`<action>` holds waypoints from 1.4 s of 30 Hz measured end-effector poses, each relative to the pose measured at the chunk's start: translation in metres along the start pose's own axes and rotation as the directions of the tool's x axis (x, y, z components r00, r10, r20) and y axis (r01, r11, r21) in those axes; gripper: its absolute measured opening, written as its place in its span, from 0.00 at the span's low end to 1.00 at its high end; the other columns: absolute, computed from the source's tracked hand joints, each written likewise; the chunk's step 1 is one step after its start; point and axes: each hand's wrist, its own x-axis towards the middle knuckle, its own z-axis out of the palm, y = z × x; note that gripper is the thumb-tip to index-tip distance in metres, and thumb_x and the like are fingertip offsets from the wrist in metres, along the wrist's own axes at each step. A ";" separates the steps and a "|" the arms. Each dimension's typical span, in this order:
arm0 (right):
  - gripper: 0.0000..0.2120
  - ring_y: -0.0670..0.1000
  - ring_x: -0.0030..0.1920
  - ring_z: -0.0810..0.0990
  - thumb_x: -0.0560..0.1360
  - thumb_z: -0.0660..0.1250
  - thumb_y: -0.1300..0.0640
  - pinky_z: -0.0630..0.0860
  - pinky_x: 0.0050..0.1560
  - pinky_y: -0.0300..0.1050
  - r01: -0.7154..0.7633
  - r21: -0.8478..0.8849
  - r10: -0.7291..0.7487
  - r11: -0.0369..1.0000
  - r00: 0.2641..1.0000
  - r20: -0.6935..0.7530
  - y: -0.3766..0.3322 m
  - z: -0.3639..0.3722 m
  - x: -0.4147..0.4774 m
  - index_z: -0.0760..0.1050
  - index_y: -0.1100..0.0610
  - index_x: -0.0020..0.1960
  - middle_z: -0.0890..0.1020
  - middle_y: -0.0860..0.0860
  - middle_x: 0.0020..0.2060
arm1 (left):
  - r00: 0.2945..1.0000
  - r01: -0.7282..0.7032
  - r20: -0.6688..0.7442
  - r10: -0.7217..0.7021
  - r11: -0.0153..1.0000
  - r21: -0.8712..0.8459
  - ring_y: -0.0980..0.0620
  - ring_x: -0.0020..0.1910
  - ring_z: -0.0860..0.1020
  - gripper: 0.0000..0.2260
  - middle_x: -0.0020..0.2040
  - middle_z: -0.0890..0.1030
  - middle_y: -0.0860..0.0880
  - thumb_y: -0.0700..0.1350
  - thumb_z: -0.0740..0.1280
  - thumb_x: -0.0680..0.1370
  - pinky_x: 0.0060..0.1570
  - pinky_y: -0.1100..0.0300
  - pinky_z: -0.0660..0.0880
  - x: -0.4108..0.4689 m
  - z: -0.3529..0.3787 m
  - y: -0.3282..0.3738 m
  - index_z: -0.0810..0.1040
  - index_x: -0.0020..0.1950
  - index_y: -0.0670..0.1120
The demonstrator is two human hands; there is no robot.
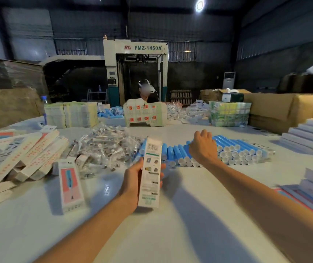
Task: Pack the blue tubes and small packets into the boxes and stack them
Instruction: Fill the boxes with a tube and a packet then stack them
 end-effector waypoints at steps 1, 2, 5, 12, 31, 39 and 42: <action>0.13 0.60 0.62 0.70 0.81 0.59 0.59 0.70 0.62 0.55 0.000 -0.084 0.000 0.996 1.000 0.005 0.006 0.002 0.008 0.72 0.63 0.63 0.73 0.59 0.61 | 1.000 0.024 0.003 -0.024 0.998 -0.050 0.46 0.36 0.81 0.28 0.53 0.86 0.35 0.61 0.56 0.86 0.34 0.56 0.79 0.001 -0.003 -0.004 0.80 0.69 0.40; 0.13 0.60 0.63 0.70 0.81 0.58 0.59 0.69 0.63 0.55 0.003 -0.157 -0.001 0.988 1.000 0.015 0.012 0.005 0.015 0.72 0.62 0.63 0.73 0.59 0.62 | 0.999 0.032 0.004 -0.032 0.996 -0.080 0.46 0.34 0.80 0.30 0.49 0.86 0.36 0.65 0.57 0.84 0.32 0.56 0.78 0.002 -0.005 -0.007 0.81 0.67 0.40; 0.16 0.60 0.66 0.69 0.82 0.58 0.57 0.68 0.64 0.55 0.041 -0.335 -0.015 0.941 0.997 0.078 0.023 0.015 0.028 0.75 0.60 0.65 0.73 0.59 0.64 | 0.999 -0.032 -0.008 0.033 0.994 0.101 0.48 0.34 0.81 0.29 0.47 0.87 0.40 0.66 0.66 0.77 0.33 0.56 0.79 0.005 -0.008 -0.010 0.82 0.64 0.43; 0.16 0.60 0.64 0.72 0.80 0.62 0.62 0.70 0.64 0.53 0.081 -0.434 -0.028 0.897 0.991 0.128 0.026 0.019 0.033 0.75 0.60 0.67 0.74 0.59 0.62 | 0.985 -0.156 -0.031 0.167 0.960 0.234 0.52 0.39 0.85 0.15 0.50 0.89 0.43 0.50 0.72 0.80 0.39 0.59 0.83 0.003 -0.007 -0.012 0.82 0.65 0.46; 0.19 0.58 0.62 0.76 0.79 0.62 0.60 0.69 0.60 0.51 0.096 -0.537 -0.014 0.838 0.988 0.155 -0.001 0.014 0.019 0.66 0.63 0.69 0.79 0.59 0.61 | 0.972 -0.235 0.052 0.229 0.950 0.206 0.44 0.43 0.84 0.13 0.54 0.87 0.39 0.44 0.71 0.82 0.45 0.52 0.85 0.002 -0.004 -0.012 0.80 0.67 0.44; 0.22 0.60 0.67 0.72 0.80 0.61 0.60 0.68 0.69 0.57 0.115 -0.508 -0.034 0.853 0.986 0.166 -0.002 0.023 0.016 0.66 0.64 0.73 0.75 0.60 0.67 | 0.967 -0.256 0.065 0.248 0.941 0.221 0.45 0.43 0.85 0.13 0.53 0.87 0.40 0.46 0.71 0.83 0.45 0.53 0.85 0.002 -0.008 -0.009 0.80 0.67 0.47; 0.23 0.61 0.66 0.71 0.80 0.63 0.60 0.69 0.69 0.57 0.079 -0.466 -0.026 0.881 0.992 0.120 -0.003 0.021 0.010 0.65 0.66 0.73 0.73 0.61 0.66 | 0.967 -0.252 0.069 0.243 0.946 0.205 0.45 0.42 0.85 0.16 0.54 0.87 0.39 0.49 0.71 0.81 0.45 0.52 0.85 0.004 -0.008 -0.009 0.80 0.68 0.48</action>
